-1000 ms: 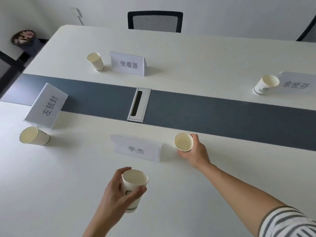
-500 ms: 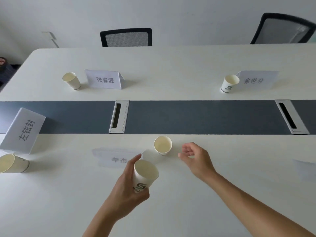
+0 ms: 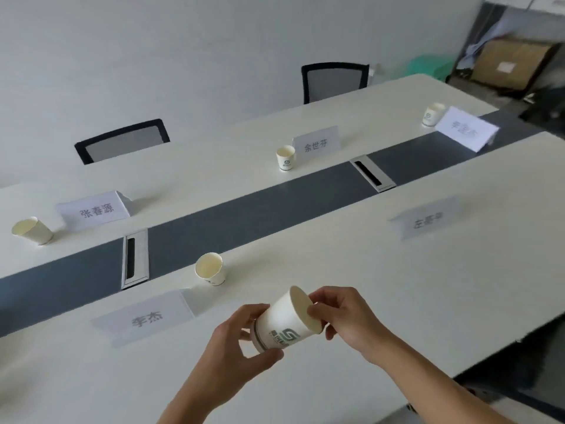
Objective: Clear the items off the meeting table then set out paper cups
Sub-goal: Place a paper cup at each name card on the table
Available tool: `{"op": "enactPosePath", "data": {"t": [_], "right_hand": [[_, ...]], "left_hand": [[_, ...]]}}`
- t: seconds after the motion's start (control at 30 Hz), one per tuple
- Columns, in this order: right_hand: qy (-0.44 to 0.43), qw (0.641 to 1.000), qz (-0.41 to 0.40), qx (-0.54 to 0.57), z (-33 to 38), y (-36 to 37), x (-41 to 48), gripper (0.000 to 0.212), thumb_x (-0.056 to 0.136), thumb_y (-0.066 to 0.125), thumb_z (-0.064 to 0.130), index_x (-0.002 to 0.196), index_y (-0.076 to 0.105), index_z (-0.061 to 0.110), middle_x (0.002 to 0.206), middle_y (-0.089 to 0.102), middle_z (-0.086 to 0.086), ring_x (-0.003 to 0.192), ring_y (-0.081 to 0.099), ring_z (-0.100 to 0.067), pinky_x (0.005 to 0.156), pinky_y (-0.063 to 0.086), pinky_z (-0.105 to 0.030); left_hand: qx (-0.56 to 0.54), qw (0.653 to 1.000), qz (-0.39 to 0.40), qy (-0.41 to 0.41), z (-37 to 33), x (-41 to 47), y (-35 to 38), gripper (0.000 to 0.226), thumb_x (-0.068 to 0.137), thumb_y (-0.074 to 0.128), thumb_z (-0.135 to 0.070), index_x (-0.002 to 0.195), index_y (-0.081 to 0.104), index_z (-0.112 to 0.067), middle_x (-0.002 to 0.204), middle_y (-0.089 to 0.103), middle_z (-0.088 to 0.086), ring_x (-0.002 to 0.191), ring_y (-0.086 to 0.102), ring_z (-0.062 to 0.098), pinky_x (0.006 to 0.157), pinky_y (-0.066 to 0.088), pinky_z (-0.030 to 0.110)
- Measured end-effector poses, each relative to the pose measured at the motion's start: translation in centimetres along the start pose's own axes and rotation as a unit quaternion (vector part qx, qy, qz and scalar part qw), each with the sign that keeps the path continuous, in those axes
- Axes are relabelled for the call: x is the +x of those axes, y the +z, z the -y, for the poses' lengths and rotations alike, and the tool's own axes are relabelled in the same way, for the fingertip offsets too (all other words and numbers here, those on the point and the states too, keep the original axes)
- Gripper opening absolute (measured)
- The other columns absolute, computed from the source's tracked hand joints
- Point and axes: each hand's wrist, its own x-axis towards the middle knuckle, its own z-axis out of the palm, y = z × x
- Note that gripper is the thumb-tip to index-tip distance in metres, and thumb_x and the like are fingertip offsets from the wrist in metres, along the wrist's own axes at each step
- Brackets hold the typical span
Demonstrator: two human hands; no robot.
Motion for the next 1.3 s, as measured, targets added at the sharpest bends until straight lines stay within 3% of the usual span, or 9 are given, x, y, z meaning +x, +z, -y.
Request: {"op": "enactPosePath", "data": {"t": [0.17,0.3,0.4,0.53,0.67,0.8,0.97,1.1,1.3], "right_hand": [[-0.012,0.994,-0.041,0.1,-4.3,-4.4,-10.4,0.043,0.075,0.069,0.042,0.112,0.069,0.021,0.103,0.073,0.006,0.093,0.066,-0.01,0.068,0.052,-0.027],[-0.034,0.983,-0.144,0.109,-8.7,-6.6,-18.7,0.066,0.058,0.085,0.039,0.118,0.062,0.024,0.114,0.07,0.003,0.109,0.064,-0.013,0.09,0.054,-0.032],[-0.015,0.952,-0.246,0.181,-11.6,-8.7,-24.2,0.069,0.048,0.085,0.033,0.111,0.063,0.02,0.105,0.071,-0.003,0.101,0.068,-0.016,0.077,0.057,-0.027],[-0.012,0.903,-0.371,0.215,-13.9,-13.0,-30.0,0.069,0.046,0.081,0.03,0.111,0.06,0.021,0.097,0.069,0.003,0.079,0.068,0.002,0.062,0.054,-0.017],[-0.011,0.868,-0.449,0.213,-16.3,-18.0,-34.1,0.061,0.054,0.08,0.031,0.111,0.06,0.027,0.098,0.072,0.01,0.086,0.068,0.001,0.067,0.053,-0.019],[0.028,0.826,-0.529,0.194,-19.5,-23.9,-36.9,0.044,0.075,0.081,0.012,0.11,0.059,0.029,0.1,0.07,0.009,0.094,0.066,-0.01,0.072,0.05,-0.022],[0.08,0.782,-0.593,0.175,-21.7,-31.8,-41.7,0.043,0.074,0.081,0.014,0.11,0.06,0.023,0.104,0.069,0.003,0.096,0.065,-0.016,0.072,0.05,-0.026],[0.092,0.744,-0.637,0.182,-22.7,-36.8,-45.6,0.043,0.075,0.08,0.014,0.112,0.059,0.022,0.103,0.069,0.002,0.094,0.064,-0.012,0.067,0.047,-0.022],[0.127,0.752,-0.614,0.205,-26.8,-45.0,-48.7,0.047,0.073,0.082,0.021,0.115,0.06,0.021,0.105,0.071,0.001,0.098,0.066,-0.015,0.072,0.05,-0.025]], "left_hand": [[-0.007,0.997,0.075,0.035,-4.9,-2.6,6.8,0.048,0.066,0.087,-0.025,0.106,0.063,-0.033,0.097,0.072,-0.018,0.088,0.068,0.011,0.079,0.054,0.018],[0.001,0.983,0.161,0.083,-8.4,-5.2,13.3,0.049,0.065,0.086,-0.025,0.106,0.062,-0.034,0.099,0.071,-0.02,0.087,0.067,0.009,0.076,0.052,0.015],[0.017,0.962,0.25,0.11,-10.7,-6.7,18.1,0.048,0.067,0.081,-0.031,0.11,0.061,-0.038,0.101,0.069,-0.019,0.089,0.065,0.01,0.077,0.052,0.02],[0.041,0.939,0.329,0.093,-13.2,-6.1,22.7,0.044,0.068,0.075,-0.043,0.109,0.062,-0.039,0.097,0.067,-0.009,0.087,0.063,0.005,0.077,0.051,0.018],[0.087,0.921,0.373,0.07,-15.8,-2.6,26.0,0.037,0.078,0.072,-0.042,0.113,0.06,-0.038,0.105,0.065,-0.003,0.089,0.065,0.003,0.078,0.048,0.017],[0.091,0.919,0.38,0.053,-19.7,2.2,30.1,0.031,0.083,0.071,-0.04,0.112,0.061,-0.036,0.102,0.069,-0.003,0.093,0.067,0.005,0.084,0.048,0.023],[0.027,0.929,0.364,0.054,-27.7,6.5,37.4,0.024,0.084,0.071,-0.034,0.107,0.065,-0.03,0.093,0.072,0.001,0.09,0.068,0.012,0.079,0.049,0.027],[0.032,0.896,0.435,0.081,-33.8,8.4,43.9,0.023,0.089,0.066,-0.027,0.111,0.062,-0.031,0.098,0.073,0.0,0.092,0.07,0.01,0.086,0.053,0.03],[0.052,0.881,0.464,0.082,-39.6,11.1,53.6,0.024,0.088,0.068,-0.025,0.111,0.063,-0.029,0.096,0.074,0.003,0.09,0.071,0.013,0.086,0.056,0.032]]}}
